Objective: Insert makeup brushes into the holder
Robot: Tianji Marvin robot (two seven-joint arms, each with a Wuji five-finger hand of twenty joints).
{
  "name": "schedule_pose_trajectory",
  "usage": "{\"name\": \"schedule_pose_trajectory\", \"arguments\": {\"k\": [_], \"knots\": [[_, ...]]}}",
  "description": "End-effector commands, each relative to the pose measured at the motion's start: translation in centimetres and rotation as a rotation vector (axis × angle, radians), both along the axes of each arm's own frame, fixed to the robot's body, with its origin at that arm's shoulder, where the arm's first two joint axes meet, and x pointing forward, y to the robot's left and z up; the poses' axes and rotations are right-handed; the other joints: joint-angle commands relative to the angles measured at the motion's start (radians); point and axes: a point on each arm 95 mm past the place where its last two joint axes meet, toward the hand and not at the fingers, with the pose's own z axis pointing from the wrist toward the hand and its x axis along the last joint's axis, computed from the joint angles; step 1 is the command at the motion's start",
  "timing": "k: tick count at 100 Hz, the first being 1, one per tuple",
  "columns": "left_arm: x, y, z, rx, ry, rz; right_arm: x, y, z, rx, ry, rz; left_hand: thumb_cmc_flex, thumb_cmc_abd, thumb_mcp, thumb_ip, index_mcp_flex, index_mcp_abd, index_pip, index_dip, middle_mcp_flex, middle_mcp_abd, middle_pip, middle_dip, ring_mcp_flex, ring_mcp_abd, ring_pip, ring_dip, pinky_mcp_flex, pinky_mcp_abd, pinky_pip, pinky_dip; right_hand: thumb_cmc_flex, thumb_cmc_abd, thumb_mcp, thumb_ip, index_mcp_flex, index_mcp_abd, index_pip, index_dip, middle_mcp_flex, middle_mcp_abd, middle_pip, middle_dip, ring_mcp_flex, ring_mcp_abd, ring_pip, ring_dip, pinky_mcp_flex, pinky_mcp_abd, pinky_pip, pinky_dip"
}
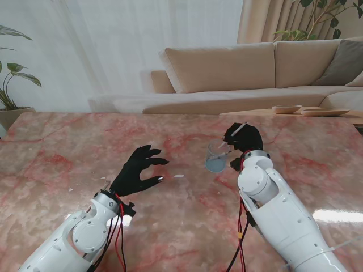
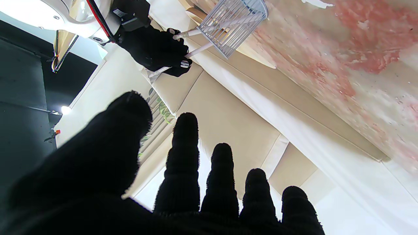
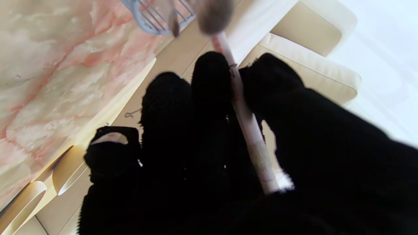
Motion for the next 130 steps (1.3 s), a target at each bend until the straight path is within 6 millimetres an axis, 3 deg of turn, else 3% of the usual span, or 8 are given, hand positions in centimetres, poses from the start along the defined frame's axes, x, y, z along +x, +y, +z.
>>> {"name": "schedule_pose_trajectory", "arguments": {"k": [1,30,40,47,70,93,119,130], "knots": [[-0.2,0.1,-0.5,0.004,0.009,-0.001,-0.1,0.2,-0.2,-0.004,0.031,0.003,-0.001,0.022,-0.027,0.031,-0.033,0.009,-0.023,-0.011,-0.037,-0.002,-0.011,-0.004,-0.036,-0.034,-0.028,0.001,-0.005,-0.005,-0.034,-0.02,-0.05,0.003,-0.021,0.029,-0.043,-0.018,-0.012,-0.029,-0.014,-0.01,-0.015,0.014,-0.021,-0.053,-0.004,-0.001,-0.026,-0.034,0.049,-0.026],[-0.4,0.2,-0.7,-0.001,0.015,0.001,-0.4,0.0,0.0,-0.033,0.057,0.006,0.002,0.022,-0.024,0.031,-0.032,0.01,-0.021,-0.01,-0.033,-0.002,-0.009,-0.003,-0.034,-0.035,-0.023,0.003,-0.005,-0.006,-0.033,-0.022,-0.128,-0.007,-0.071,0.02,-0.065,0.016,-0.18,0.035,-0.106,-0.018,-0.027,0.001,-0.107,-0.059,-0.02,0.003,-0.085,-0.058,0.033,-0.034],[-0.4,0.2,-0.7,-0.002,0.015,0.001,-0.5,0.0,0.0,-0.034,0.055,0.002,0.001,0.022,-0.025,0.03,-0.033,0.009,-0.021,-0.01,-0.035,-0.002,-0.009,-0.003,-0.034,-0.035,-0.022,0.003,-0.005,-0.006,-0.033,-0.022,-0.163,-0.001,-0.064,0.063,-0.06,0.03,-0.282,0.088,-0.148,-0.02,-0.03,-0.03,-0.145,-0.059,-0.036,0.002,-0.112,-0.066,0.017,-0.032],[-0.4,0.2,-0.7,0.0,0.013,0.002,-0.6,0.0,0.1,-0.032,0.052,0.002,0.0,0.022,-0.026,0.03,-0.035,0.011,-0.022,-0.01,-0.035,-0.001,-0.009,-0.003,-0.035,-0.032,-0.022,0.003,-0.005,-0.005,-0.033,-0.022,-0.202,0.013,-0.058,0.161,-0.068,0.048,-0.416,0.214,-0.2,-0.023,-0.04,-0.05,-0.196,-0.054,-0.068,-0.001,-0.159,-0.07,-0.021,-0.026],[-0.3,0.5,-0.5,0.011,0.006,0.0,-1.6,-0.5,1.1,-0.033,0.011,0.013,-0.005,0.024,-0.034,0.03,-0.038,0.011,-0.025,-0.011,-0.035,0.0,-0.01,-0.003,-0.036,-0.024,-0.022,0.004,-0.005,-0.004,-0.033,-0.023,-0.264,0.056,-0.146,0.176,-0.223,0.067,-0.528,0.225,-0.401,-0.032,-0.08,-0.079,-0.393,-0.04,-0.232,-0.052,-0.352,-0.068,-0.249,-0.059],[-0.6,1.2,0.2,0.022,-0.007,0.028,-3.6,-1.2,2.0,-0.031,-0.019,0.053,-0.018,0.031,-0.056,0.031,-0.054,0.027,-0.04,-0.018,-0.033,0.007,-0.013,-0.004,-0.044,0.002,-0.026,0.005,-0.009,-0.003,-0.038,-0.026,-0.323,0.236,-0.459,0.237,-0.414,0.111,-0.645,0.197,-0.641,-0.034,-0.172,-0.173,-0.612,-0.042,-0.585,-0.236,-0.509,-0.102,-0.692,-0.278],[-0.6,3.5,1.7,0.086,-0.031,0.074,-7.2,-2.2,1.1,-0.066,0.0,0.129,-0.025,0.033,-0.103,0.037,-0.073,0.043,-0.064,-0.031,-0.052,0.019,-0.019,-0.002,-0.038,-0.026,-0.036,0.005,0.01,-0.097,-0.053,-0.096,-0.45,0.198,-0.344,0.245,-0.485,0.127,-0.704,0.155,-0.788,-0.021,-0.316,-0.354,-0.706,-0.079,-0.843,-0.424,-0.534,-0.198,-0.966,-0.52],[-0.8,4.7,2.1,0.107,-0.033,0.095,-8.9,-2.5,0.7,-0.091,-0.018,0.164,-0.024,0.033,-0.133,0.04,-0.082,0.05,-0.077,-0.038,-0.059,0.015,-0.017,-0.004,-0.019,-0.014,-0.019,0.01,0.006,-0.09,-0.01,-0.047,-0.492,0.22,-0.332,0.25,-0.504,0.125,-0.723,0.139,-0.816,-0.027,-0.336,-0.39,-0.733,-0.104,-0.884,-0.468,-0.537,-0.233,-1.022,-0.588]]}}
